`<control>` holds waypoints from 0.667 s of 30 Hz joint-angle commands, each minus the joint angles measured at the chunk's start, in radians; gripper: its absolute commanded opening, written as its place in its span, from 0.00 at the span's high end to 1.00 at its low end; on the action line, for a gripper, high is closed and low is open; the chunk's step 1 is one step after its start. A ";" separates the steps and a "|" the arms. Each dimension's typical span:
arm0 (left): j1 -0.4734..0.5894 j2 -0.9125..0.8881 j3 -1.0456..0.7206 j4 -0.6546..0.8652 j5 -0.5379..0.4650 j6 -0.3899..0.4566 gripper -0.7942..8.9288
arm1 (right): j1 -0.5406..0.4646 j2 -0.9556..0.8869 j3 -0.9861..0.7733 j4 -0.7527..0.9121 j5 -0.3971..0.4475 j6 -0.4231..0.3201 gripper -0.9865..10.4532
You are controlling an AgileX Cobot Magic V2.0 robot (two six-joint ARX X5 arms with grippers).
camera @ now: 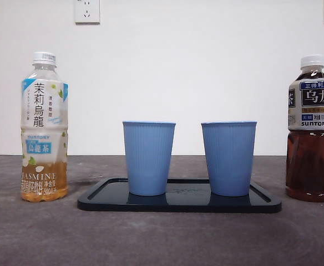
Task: Pour the drink into the cup
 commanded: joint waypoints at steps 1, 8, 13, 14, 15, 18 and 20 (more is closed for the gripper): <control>0.000 -0.002 -0.021 -0.006 -0.001 0.016 0.89 | -0.024 -0.057 -0.081 0.116 0.093 -0.074 0.89; 0.000 -0.002 -0.021 -0.006 -0.001 0.016 0.89 | -0.032 -0.154 -0.259 0.168 0.296 -0.096 0.89; 0.000 -0.002 -0.021 -0.006 -0.001 0.016 0.89 | -0.032 -0.158 -0.347 0.169 0.314 -0.097 0.89; 0.000 -0.002 -0.021 -0.006 -0.001 0.016 0.89 | -0.032 -0.158 -0.362 0.169 0.316 -0.097 0.89; 0.000 -0.002 -0.021 -0.005 -0.001 0.016 0.89 | -0.032 -0.158 -0.376 0.169 0.316 -0.097 0.89; 0.000 -0.002 -0.021 -0.006 -0.001 0.016 0.89 | -0.032 -0.158 -0.387 0.151 0.315 -0.094 0.89; 0.000 -0.002 -0.021 -0.005 -0.001 0.016 0.89 | -0.032 -0.158 -0.387 0.151 0.315 -0.097 0.89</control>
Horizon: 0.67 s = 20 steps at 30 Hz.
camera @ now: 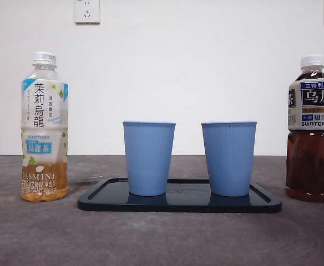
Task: Pour the drink into the cup
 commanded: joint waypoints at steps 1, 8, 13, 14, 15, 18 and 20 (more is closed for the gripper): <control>0.000 -0.002 -0.021 -0.005 0.000 0.016 0.89 | 0.000 -0.003 -0.006 -0.001 -0.001 -0.013 0.89; 0.000 -0.002 -0.021 -0.005 0.000 0.016 0.89 | 0.000 -0.003 -0.006 0.017 -0.003 -0.013 0.89; 0.000 -0.002 -0.021 -0.005 0.000 0.016 0.89 | 0.000 -0.003 -0.006 0.016 -0.003 -0.013 0.89; 0.000 -0.002 -0.021 -0.005 0.000 0.016 0.89 | 0.000 -0.003 -0.006 0.017 -0.003 -0.013 0.89; 0.000 -0.002 -0.021 -0.005 0.000 0.016 0.89 | 0.000 -0.003 -0.006 0.016 -0.003 -0.013 0.89; 0.000 -0.002 -0.021 -0.005 0.000 0.016 0.89 | 0.000 -0.003 -0.006 0.017 -0.003 -0.013 0.89; 0.000 -0.002 -0.021 -0.005 0.000 0.016 0.89 | 0.000 -0.003 -0.006 0.016 -0.003 -0.013 0.89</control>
